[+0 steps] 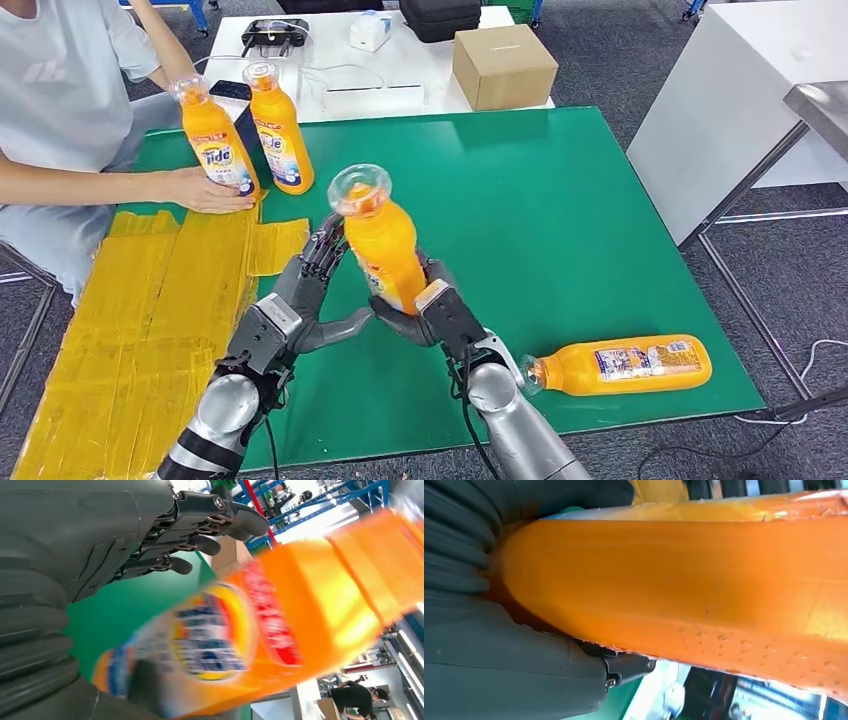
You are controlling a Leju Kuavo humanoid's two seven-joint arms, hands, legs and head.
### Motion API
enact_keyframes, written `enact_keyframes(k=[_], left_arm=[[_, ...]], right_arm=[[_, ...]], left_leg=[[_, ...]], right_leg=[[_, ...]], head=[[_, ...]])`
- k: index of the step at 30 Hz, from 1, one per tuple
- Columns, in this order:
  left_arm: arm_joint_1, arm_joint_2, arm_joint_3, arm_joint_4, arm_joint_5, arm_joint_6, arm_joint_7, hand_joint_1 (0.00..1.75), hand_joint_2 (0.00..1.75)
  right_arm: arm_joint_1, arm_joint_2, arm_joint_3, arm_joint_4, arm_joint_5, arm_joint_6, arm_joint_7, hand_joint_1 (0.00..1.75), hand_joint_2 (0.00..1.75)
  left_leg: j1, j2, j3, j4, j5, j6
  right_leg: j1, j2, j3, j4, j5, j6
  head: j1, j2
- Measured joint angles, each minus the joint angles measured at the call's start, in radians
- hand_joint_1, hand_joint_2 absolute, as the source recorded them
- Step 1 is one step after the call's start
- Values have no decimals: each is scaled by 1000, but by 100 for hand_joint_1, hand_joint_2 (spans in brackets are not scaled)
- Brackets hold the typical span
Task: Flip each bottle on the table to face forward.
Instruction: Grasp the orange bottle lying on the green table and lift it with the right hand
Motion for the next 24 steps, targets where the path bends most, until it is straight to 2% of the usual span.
enact_keyframes(k=[18,22,24], left_arm=[[-30,-1,0,36,10,8,-1,2,175],[-31,-4,0,43,12,9,-2,175,175],[-31,-8,0,46,14,9,-2,175,175]], right_arm=[[-28,1,126,58,100,-20,2,174,175],[-30,0,134,63,105,-21,6,173,175],[-31,-2,138,67,109,-24,8,173,175]], left_leg=[[0,0,0,0,0,0],[0,0,0,0,0,0],[0,0,0,0,0,0]], right_leg=[[0,0,0,0,0,0],[0,0,-1,0,0,0],[0,0,0,0,0,0]], head=[[0,0],[0,0],[0,0]])
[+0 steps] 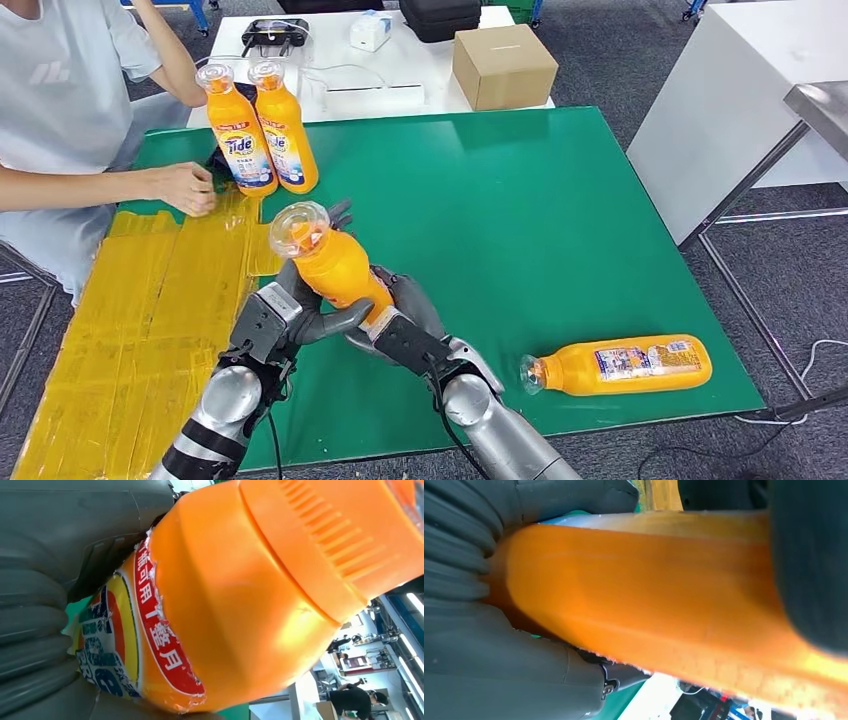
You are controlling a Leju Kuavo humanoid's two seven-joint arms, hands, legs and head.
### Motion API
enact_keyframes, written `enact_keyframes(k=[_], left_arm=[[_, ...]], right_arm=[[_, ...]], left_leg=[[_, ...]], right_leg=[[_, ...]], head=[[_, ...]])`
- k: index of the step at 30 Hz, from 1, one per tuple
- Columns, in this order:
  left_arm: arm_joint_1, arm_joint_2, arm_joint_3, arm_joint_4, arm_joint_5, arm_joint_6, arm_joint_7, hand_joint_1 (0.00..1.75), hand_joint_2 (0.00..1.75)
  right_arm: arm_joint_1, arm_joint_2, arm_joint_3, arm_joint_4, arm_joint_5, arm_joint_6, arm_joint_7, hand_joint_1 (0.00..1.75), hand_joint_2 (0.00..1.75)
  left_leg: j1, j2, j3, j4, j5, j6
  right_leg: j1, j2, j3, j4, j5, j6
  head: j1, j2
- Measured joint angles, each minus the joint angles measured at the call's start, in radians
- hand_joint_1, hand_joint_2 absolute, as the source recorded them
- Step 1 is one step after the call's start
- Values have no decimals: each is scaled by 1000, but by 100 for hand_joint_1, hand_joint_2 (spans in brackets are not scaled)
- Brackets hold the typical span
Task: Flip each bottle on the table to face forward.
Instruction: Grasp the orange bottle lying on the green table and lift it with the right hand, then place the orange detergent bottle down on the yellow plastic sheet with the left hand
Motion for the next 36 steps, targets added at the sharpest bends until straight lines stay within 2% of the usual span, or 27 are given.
enact_keyframes(k=[14,15,16,18,19,20,23,25,28,30,34,36], left_arm=[[0,-8,0,17,23,3,-2,175,175],[0,-9,0,19,26,4,-2,175,175],[0,-9,0,20,29,5,-2,175,175],[0,-9,1,21,34,8,-3,175,175],[0,-9,2,21,36,12,-5,175,175],[0,-9,2,21,37,19,-6,175,175],[1,-8,10,19,-1,85,-15,175,175],[3,-6,24,13,-122,209,-14,175,175],[5,3,54,1,-392,410,25,175,175],[5,11,73,-2,-623,505,98,175,175],[-2,27,131,20,-1234,643,317,175,175],[-6,33,157,34,-1358,659,349,175,175]], right_arm=[[1,-5,4,8,4,-12,0,175,175],[1,-6,4,8,4,-13,0,168,175],[1,-6,4,8,3,-14,0,139,175],[1,-8,3,8,3,-17,0,51,175],[2,-8,3,8,2,-20,-2,14,175],[3,-9,3,7,0,-27,-5,0,175],[19,-15,-5,-15,-3,-60,-21,0,175],[43,-28,-20,-62,10,-92,-33,0,175],[88,-57,-48,-168,49,-130,-44,0,175],[119,-73,-66,-247,77,-156,-57,0,175],[179,-104,-96,-409,110,-194,-71,0,175],[196,-116,-106,-462,114,-197,-71,0,175]], left_leg=[[0,0,0,0,0,0],[0,0,0,0,0,0],[0,0,0,0,0,0],[0,0,0,0,0,0],[0,0,0,0,0,0],[0,0,0,0,0,0],[0,0,0,0,0,0],[0,0,0,0,0,0],[0,0,0,0,0,0],[0,0,-1,0,0,0],[0,0,-1,0,0,0],[0,0,-1,0,0,0]], right_leg=[[0,0,0,0,0,0],[0,0,0,0,0,0],[0,0,0,0,0,0],[0,0,0,0,0,0],[0,0,0,0,0,0],[0,0,0,0,0,0],[0,0,0,0,0,0],[0,0,0,0,0,0],[0,0,0,0,0,0],[0,0,-1,0,0,0],[0,0,-1,0,0,0],[0,0,-1,0,0,0]], head=[[0,0],[0,0],[0,0],[0,0],[0,0],[0,0],[0,0],[0,0],[0,0],[0,0],[0,0],[0,0]])
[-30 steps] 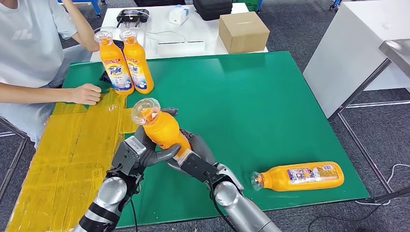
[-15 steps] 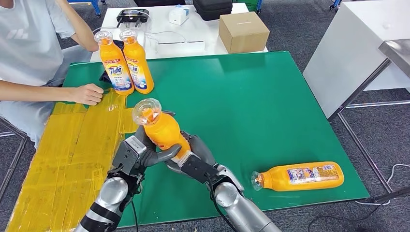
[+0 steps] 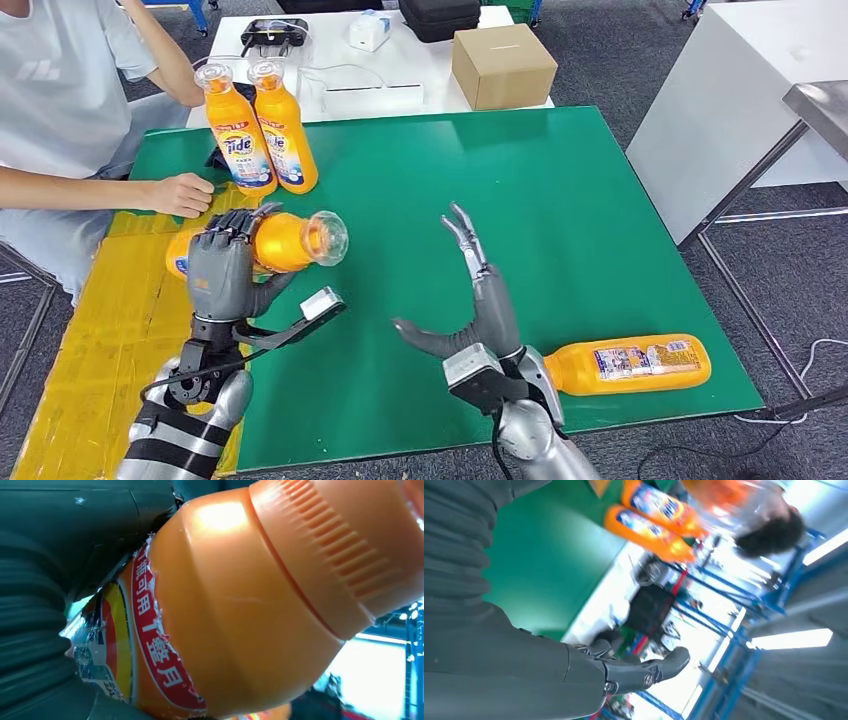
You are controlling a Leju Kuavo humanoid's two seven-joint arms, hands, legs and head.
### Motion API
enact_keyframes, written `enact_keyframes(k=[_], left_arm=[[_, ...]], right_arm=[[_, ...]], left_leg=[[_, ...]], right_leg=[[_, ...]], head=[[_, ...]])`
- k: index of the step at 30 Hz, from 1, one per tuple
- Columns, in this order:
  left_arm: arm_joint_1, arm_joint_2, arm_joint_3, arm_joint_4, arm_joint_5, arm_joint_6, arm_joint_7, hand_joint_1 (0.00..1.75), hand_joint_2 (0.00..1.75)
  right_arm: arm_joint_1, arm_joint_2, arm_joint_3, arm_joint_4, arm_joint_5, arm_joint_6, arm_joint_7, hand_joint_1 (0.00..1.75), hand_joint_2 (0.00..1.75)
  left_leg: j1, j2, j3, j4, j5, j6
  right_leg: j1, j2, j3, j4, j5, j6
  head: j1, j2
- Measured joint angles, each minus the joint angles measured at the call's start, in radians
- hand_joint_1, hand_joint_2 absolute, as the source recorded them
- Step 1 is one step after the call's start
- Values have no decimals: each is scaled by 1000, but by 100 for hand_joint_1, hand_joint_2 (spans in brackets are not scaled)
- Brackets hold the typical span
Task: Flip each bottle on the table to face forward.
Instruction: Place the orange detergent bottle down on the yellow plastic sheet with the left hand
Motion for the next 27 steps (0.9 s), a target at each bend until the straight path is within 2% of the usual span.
enact_keyframes(k=[3,5,8,9,11,13,16,21,27], left_arm=[[-5,8,14,14,34,3,33,175,175],[-23,33,1,27,8,-28,146,175,175],[-104,131,-104,88,-47,-119,428,175,175],[-138,171,-156,116,-50,-142,497,175,175],[-198,234,-255,168,-52,-183,561,175,175],[-238,273,-328,217,-54,-237,557,175,175],[-275,287,-367,309,-57,-304,498,175,175],[-323,251,-327,512,-58,-322,393,175,175],[-346,205,-275,652,-58,-326,362,175,175]], right_arm=[[14,-11,-7,-45,2,-4,-2,0,175],[20,-16,-9,-66,6,-18,-11,0,175],[25,-24,-10,-107,14,-46,-26,0,175],[27,-26,-11,-123,16,-51,-28,0,175],[30,-32,-11,-153,26,-53,-30,0,175],[35,-37,-9,-178,47,-55,-31,0,175],[40,-42,-4,-204,74,-66,-31,0,175],[41,-46,10,-219,85,-77,-27,0,175],[39,-47,19,-221,85,-75,-26,0,175]], left_leg=[[0,0,0,0,0,0],[0,0,0,0,0,0],[1,0,0,0,2,-1],[1,1,0,0,2,-2],[2,0,0,0,2,-3],[3,0,0,0,2,-3],[3,1,-1,0,2,-3],[3,1,-1,0,2,-3],[3,1,-1,0,2,-3]], right_leg=[[0,0,0,0,0,0],[0,0,-1,0,0,0],[1,0,-1,0,1,-2],[1,0,-1,0,2,-3],[2,0,-1,0,2,-3],[3,0,-1,1,2,-3],[2,1,-2,1,2,-3],[2,1,-2,1,2,-3],[2,1,-2,1,2,-3]], head=[[0,0],[0,0],[0,0],[0,0],[0,0],[0,0],[0,0],[0,0],[0,0]])
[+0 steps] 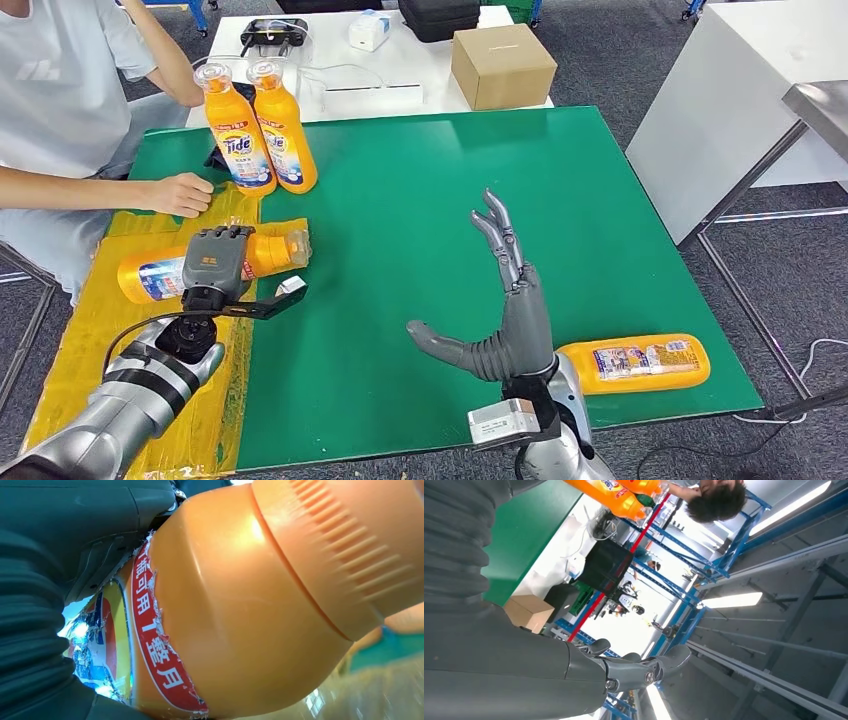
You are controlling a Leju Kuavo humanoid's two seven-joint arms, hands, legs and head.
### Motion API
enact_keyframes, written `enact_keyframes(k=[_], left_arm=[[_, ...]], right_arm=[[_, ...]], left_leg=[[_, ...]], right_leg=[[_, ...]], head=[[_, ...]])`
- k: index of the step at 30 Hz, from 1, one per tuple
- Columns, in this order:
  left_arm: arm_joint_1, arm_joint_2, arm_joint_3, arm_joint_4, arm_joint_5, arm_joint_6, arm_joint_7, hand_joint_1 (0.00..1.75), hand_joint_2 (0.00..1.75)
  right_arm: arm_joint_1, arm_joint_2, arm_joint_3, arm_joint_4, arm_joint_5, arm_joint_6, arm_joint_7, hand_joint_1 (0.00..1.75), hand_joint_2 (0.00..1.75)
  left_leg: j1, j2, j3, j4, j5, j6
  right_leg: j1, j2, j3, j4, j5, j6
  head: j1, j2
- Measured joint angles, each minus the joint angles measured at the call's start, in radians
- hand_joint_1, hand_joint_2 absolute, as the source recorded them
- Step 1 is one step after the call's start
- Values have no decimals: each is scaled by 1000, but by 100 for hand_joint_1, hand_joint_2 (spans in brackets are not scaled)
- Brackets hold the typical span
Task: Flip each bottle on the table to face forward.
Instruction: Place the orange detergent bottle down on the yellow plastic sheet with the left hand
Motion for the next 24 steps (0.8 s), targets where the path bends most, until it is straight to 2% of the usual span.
enact_keyframes(k=[3,4,7,8,18,24], left_arm=[[-11,-23,27,48,0,-7,-5,175,175],[-15,-30,35,63,0,-8,-5,170,175],[-28,-50,66,111,2,0,-5,39,175],[-31,-58,81,129,5,10,-7,0,175],[-13,-118,244,180,74,81,-123,0,175],[55,-137,318,97,171,149,-214,0,175]], right_arm=[[-4,0,1,0,0,6,2,0,175],[-5,0,2,0,0,8,4,0,175],[-8,-1,5,2,5,16,13,0,175],[-8,-2,7,3,9,19,17,0,175],[-7,-15,15,20,67,34,60,0,175],[6,-36,13,33,131,56,113,0,175]], left_leg=[[0,0,0,0,0,0],[0,0,0,0,0,0],[0,0,0,0,0,0],[0,0,0,0,0,0],[0,0,-1,0,0,0],[0,0,-1,0,0,0]], right_leg=[[0,0,0,0,0,0],[0,0,0,0,0,0],[0,0,0,0,0,0],[0,0,0,0,0,0],[0,0,0,0,0,0],[0,0,0,0,0,0]], head=[[0,0],[0,0],[0,0],[0,0],[0,0],[0,0]])
